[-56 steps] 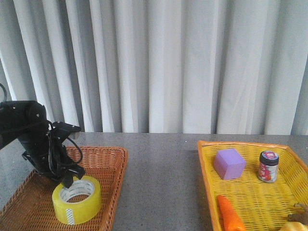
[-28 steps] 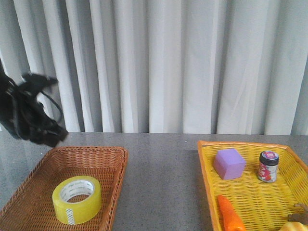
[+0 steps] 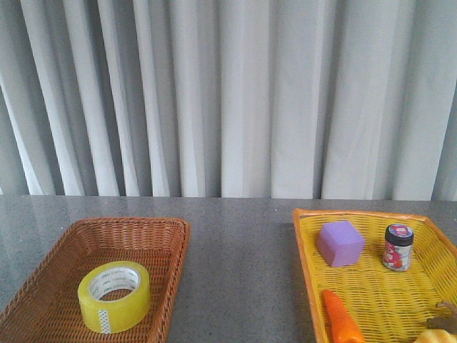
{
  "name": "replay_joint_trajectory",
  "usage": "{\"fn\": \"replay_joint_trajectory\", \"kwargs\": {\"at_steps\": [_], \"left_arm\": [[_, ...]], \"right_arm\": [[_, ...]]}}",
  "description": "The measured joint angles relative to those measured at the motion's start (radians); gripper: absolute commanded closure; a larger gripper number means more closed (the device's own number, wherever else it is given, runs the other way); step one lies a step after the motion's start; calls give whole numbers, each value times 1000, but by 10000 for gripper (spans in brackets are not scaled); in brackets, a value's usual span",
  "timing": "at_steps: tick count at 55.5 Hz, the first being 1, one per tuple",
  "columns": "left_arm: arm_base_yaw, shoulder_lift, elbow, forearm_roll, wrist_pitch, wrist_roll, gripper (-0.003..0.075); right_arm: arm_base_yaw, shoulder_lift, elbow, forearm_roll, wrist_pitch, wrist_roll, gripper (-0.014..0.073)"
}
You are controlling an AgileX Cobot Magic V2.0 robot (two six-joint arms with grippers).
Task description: Transfer tape with both arms
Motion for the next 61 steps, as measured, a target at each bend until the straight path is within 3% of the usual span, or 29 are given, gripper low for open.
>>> {"fn": "replay_joint_trajectory", "kwargs": {"at_steps": [7,14,25,40,51,61], "left_arm": [[0,-75,8,-26,0,0,727],[0,-186,123,-60,0,0,727],[0,-416,481,-100,-63,-4,727],[0,-816,893,-97,-216,-138,727],[0,-1000,1009,-87,-221,-162,726],[0,-1047,1105,-112,-270,-176,726]], "right_arm": [[0,0,0,0,0,0,599],[0,0,0,0,0,0,599],[0,0,0,0,0,0,599],[0,0,0,0,-1,0,599],[0,0,0,0,-1,0,599],[0,0,0,0,-1,0,599]]}}
